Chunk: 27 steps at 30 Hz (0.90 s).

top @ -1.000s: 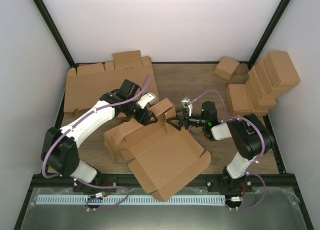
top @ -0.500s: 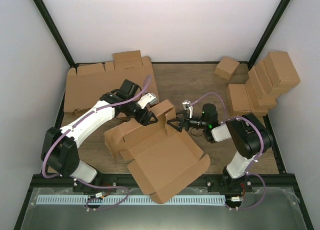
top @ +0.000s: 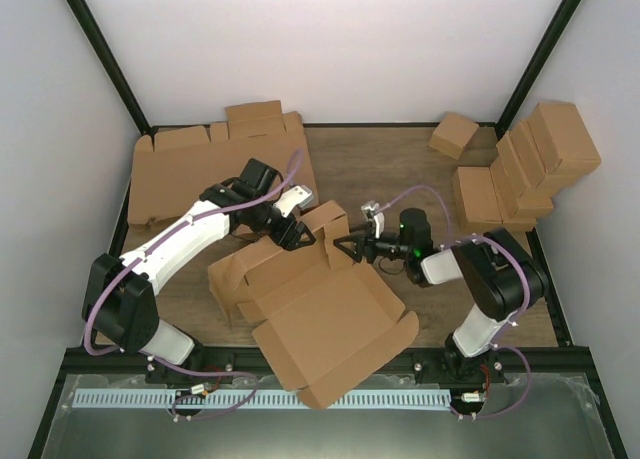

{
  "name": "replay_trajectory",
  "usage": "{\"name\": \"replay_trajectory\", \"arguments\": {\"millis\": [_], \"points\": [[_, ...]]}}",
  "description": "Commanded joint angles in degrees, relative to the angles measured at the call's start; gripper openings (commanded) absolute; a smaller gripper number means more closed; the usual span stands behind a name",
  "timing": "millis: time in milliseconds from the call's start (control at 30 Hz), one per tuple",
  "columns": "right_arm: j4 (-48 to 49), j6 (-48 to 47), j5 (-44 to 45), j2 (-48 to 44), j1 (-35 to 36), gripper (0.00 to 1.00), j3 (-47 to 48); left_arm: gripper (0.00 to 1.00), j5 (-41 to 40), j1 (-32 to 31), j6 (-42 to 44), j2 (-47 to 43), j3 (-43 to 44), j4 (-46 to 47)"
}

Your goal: Fold the paper box

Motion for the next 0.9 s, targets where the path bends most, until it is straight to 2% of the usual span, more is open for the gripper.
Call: {"name": "replay_trajectory", "arguments": {"millis": [0,167,267,367,500,600,633,700,733,800,867], "points": [[-8.2,-6.3,8.7,-0.8,4.2,0.59,3.6,0.67,0.9,0.2,0.8,0.5,0.6,2.1],[-11.5,-7.5,26.8,-1.3,8.6,0.53,5.0,0.67,2.3,-0.3,0.8,0.6,0.1,2.2],[-11.6,-7.8,35.7,-1.1,11.4,0.41,5.4,0.67,2.1,-0.8,0.8,0.6,-0.3,2.1],[-11.6,-8.4,41.7,-1.3,13.7,0.28,6.0,0.67,1.0,-0.8,0.8,0.6,-0.6,2.0],[-11.4,-9.4,48.9,-3.2,16.8,0.25,5.2,0.67,-0.5,-0.8,0.8,0.6,-0.5,1.3],[-12.7,-9.1,54.9,-3.9,18.2,0.03,5.4,0.67,-1.0,-0.9,0.6,0.7,-0.3,1.2],[-13.2,-9.0,55.9,-3.9,18.3,0.01,5.6,0.67,-1.0,-0.8,0.6,0.8,-0.2,1.2],[-14.1,-9.1,56.7,-3.5,18.4,0.03,6.0,0.67,-1.0,-0.9,0.3,1.0,-0.2,1.2],[-14.2,-9.2,56.5,-3.7,18.5,0.11,5.9,0.67,-1.2,-0.9,0.2,1.0,-0.1,1.2],[-13.3,-9.7,55.1,-4.7,18.5,0.41,4.7,0.67,-1.4,-0.9,0.2,1.0,-0.1,1.2],[-10.8,-10.4,53.0,-6.6,18.5,0.46,2.6,0.67,-1.9,-0.8,0.2,0.9,0.0,1.1]]}}
